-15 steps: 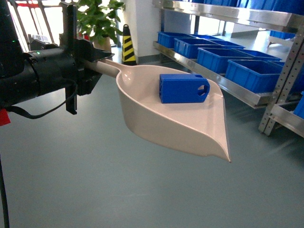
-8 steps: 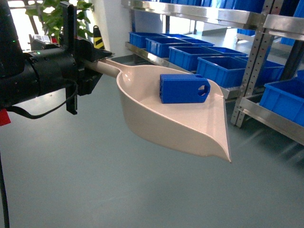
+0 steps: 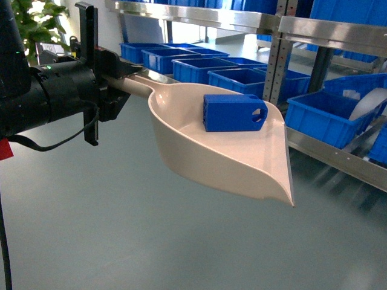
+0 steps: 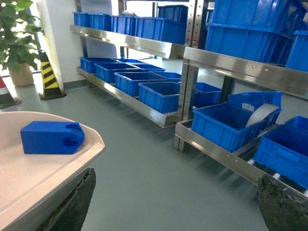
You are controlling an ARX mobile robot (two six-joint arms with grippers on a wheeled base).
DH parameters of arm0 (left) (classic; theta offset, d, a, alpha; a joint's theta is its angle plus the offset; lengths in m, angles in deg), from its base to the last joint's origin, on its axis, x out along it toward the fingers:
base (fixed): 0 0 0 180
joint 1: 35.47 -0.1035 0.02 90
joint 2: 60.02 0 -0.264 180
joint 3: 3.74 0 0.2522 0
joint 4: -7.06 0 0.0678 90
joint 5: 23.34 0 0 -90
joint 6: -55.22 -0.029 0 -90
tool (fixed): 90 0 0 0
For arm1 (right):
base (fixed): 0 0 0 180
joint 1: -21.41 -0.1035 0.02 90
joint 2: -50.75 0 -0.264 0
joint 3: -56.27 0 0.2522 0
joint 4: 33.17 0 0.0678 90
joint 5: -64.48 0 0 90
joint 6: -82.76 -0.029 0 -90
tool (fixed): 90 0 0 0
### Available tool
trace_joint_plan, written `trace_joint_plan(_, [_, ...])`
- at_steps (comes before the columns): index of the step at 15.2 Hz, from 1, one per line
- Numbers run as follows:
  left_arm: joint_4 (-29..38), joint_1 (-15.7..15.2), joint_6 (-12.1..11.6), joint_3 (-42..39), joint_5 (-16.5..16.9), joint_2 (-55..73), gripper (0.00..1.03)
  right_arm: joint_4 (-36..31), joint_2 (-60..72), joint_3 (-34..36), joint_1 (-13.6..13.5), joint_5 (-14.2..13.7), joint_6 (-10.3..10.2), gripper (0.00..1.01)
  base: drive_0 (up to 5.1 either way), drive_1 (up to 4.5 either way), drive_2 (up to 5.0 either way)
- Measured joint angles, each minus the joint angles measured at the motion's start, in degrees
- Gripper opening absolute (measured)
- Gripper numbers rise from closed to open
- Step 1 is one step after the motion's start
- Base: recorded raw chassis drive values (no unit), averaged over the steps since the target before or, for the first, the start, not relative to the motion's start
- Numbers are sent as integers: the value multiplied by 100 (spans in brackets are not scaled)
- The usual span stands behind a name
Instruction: Place part in tray to right shelf
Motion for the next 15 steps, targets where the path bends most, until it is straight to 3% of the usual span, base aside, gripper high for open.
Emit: trace_joint_plan(15, [2, -4, 0, 0, -4, 0, 13, 2, 0, 0, 0, 0, 0, 98, -162, -162, -162])
